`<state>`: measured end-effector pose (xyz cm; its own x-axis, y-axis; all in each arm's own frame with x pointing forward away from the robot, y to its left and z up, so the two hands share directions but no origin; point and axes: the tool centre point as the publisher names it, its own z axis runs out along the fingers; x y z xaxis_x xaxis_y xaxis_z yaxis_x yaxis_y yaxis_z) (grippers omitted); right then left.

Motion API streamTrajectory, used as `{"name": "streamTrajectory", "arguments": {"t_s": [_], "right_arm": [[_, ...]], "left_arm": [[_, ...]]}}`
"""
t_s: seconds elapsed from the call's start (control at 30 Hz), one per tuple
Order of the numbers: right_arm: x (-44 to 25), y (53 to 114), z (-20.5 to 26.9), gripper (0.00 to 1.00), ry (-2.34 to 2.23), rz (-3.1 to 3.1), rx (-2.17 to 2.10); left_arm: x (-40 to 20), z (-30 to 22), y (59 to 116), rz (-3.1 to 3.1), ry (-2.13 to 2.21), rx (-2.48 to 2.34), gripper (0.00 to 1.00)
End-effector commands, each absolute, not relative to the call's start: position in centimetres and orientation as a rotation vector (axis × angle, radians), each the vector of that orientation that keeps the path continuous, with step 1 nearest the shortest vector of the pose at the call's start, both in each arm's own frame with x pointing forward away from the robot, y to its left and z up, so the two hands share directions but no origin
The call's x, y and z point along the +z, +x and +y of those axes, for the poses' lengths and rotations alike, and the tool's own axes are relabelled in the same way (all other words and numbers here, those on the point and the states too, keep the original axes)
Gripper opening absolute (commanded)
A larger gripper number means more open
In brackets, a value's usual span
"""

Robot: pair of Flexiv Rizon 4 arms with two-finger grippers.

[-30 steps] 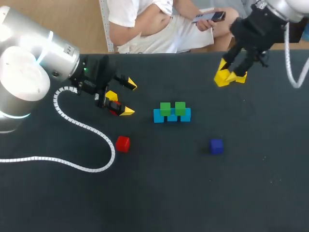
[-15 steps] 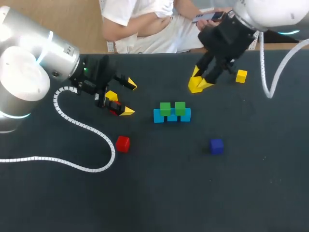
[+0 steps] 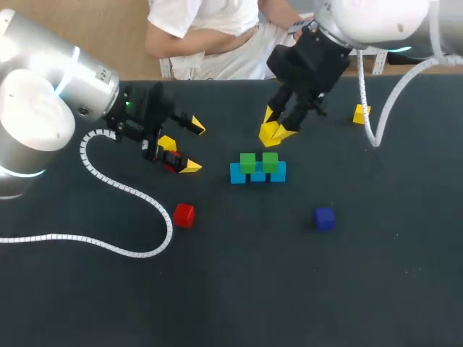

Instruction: Place the blue cubes, place green cubes on the blue cubes, place the yellow cubes on the green cubes, then place the red cubes on the yellow cubes, and place purple cube on the red cubes.

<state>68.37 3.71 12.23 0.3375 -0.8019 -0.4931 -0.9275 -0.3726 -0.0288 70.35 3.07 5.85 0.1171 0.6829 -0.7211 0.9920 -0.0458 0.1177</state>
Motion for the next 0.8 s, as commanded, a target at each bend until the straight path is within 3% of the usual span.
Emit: {"name": "streamTrajectory", "arguments": {"t_s": [0.03, 0.8], "right_arm": [[11.88, 68.5, 4.17, 0.0, -2.312, 1.558, 0.598], [12.03, 68.27, 4.22, 0.0, -2.317, 1.547, 0.602]], "left_arm": [[5.84, 3.03, 70.52, 1.629, 1.797, -0.656, 1.0], [5.84, 3.03, 70.52, 1.629, 1.797, -0.656, 1.0]]}}
